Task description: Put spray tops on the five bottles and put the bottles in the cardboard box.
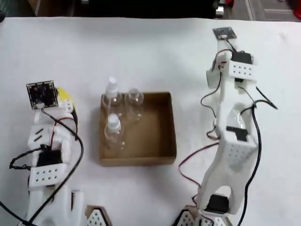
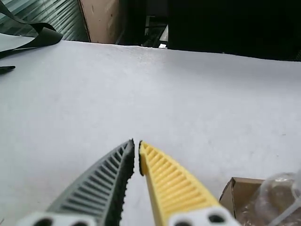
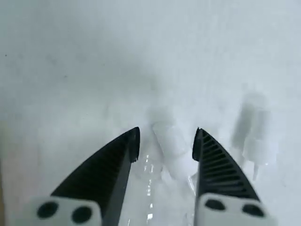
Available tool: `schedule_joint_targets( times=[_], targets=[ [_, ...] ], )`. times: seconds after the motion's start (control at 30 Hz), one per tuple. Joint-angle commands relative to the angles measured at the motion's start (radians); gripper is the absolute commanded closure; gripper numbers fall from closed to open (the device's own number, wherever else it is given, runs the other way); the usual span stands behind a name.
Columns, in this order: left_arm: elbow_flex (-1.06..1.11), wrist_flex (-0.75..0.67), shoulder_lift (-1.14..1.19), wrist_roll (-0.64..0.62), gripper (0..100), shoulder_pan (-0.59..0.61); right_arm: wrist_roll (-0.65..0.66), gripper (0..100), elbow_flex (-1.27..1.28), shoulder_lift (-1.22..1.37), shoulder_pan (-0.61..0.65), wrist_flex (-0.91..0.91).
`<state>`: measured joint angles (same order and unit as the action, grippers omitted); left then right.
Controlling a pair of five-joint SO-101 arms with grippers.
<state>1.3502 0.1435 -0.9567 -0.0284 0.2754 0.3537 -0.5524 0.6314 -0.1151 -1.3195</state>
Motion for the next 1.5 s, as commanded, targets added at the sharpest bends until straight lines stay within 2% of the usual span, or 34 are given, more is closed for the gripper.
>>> schedule_joint_targets(
  times=[0.0, 0.2, 0.33, 0.43, 0.63, 1.0, 1.13, 1.2, 1.3, 1.47],
  targets=[
    [-0.003, -0.021, -0.001, 0.009, 98, -0.015, 0.014, 83.5, -0.137, 0.068, -0.027, -0.042],
    [-0.003, -0.025, 0.001, 0.009, 98, -0.015, 0.018, 83.5, -0.287, 0.085, -0.111, -0.134],
    [-0.003, -0.025, 0.001, 0.009, 98, -0.015, 0.121, 83.5, -0.279, 0.087, -0.151, -0.130],
    [-0.003, -0.021, 0.001, 0.009, 98, -0.015, 0.135, 83.5, -0.273, 0.110, -0.171, -0.096],
    [-0.002, -0.020, 0.001, 0.009, 98, -0.015, 0.143, 83.6, -0.278, 0.202, -0.170, -0.076],
    [-0.002, -0.021, 0.001, 0.009, 98, -0.015, 0.143, 84.1, -0.267, 0.222, -0.163, -0.076],
    [-0.002, -0.023, 0.001, 0.009, 98, -0.015, 0.146, 91.2, -0.267, 0.222, -0.160, -0.076],
    [-0.002, -0.023, 0.001, 0.009, 98, -0.015, 0.187, 93.5, -0.265, 0.228, -0.154, -0.081],
    [-0.002, -0.023, 0.001, 0.009, 98, -0.015, 0.238, 92.1, -0.269, 0.265, -0.140, -0.081],
    [-0.002, -0.025, 0.001, 0.009, 98, -0.016, 0.241, 89.2, -0.276, 0.308, -0.142, -0.081]
  ],
)
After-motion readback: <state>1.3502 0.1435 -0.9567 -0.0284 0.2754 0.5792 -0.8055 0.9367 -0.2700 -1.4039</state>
